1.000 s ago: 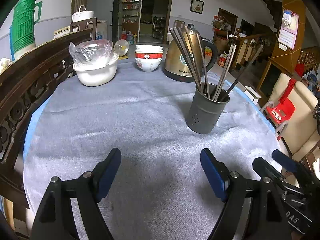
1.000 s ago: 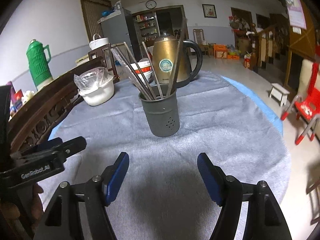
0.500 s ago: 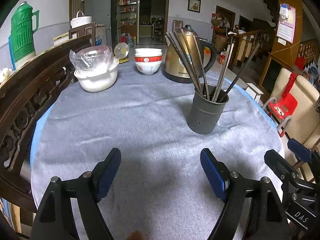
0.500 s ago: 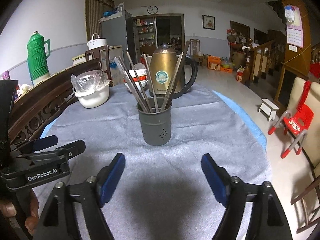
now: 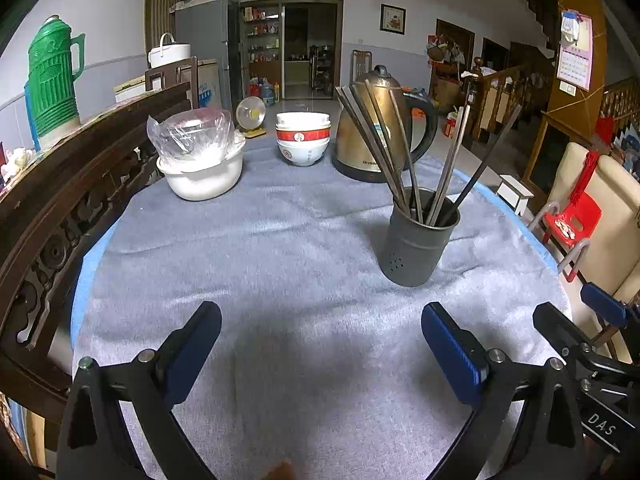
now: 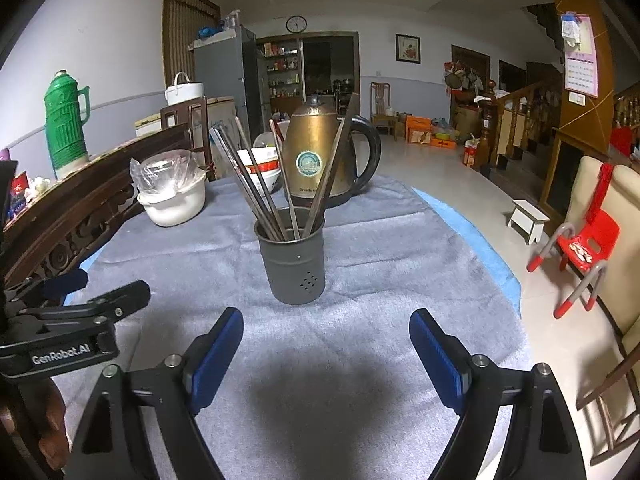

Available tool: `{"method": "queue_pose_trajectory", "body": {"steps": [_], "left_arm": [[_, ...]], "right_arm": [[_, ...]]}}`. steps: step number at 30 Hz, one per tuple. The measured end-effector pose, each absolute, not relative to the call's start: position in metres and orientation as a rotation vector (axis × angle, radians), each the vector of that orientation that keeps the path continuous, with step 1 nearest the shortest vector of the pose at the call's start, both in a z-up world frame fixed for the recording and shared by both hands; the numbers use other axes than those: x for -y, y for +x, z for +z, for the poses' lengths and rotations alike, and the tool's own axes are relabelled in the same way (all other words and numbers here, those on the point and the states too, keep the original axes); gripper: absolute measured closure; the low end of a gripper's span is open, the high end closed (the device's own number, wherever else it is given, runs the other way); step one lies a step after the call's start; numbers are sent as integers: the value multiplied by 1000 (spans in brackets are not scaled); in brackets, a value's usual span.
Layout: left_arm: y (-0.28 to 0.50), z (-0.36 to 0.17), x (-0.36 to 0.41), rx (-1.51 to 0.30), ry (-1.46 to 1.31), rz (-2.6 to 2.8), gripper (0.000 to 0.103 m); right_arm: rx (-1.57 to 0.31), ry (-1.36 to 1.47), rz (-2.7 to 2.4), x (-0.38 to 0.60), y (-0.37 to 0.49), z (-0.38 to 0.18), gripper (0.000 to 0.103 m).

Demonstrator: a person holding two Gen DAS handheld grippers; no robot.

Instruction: Organize utensils

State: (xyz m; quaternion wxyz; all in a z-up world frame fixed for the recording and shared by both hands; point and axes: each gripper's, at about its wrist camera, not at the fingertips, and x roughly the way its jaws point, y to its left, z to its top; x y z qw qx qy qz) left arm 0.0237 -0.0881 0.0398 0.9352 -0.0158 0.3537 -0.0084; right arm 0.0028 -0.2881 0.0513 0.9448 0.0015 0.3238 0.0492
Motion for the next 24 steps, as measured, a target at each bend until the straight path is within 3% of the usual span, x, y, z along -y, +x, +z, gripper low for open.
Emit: {"method": "queue_pose_trajectory", "body": {"steps": [24], "left_arm": [[16, 59, 90, -696, 32, 43, 1]], "right_arm": [[-624, -16, 39, 294, -5, 75, 14]]}}
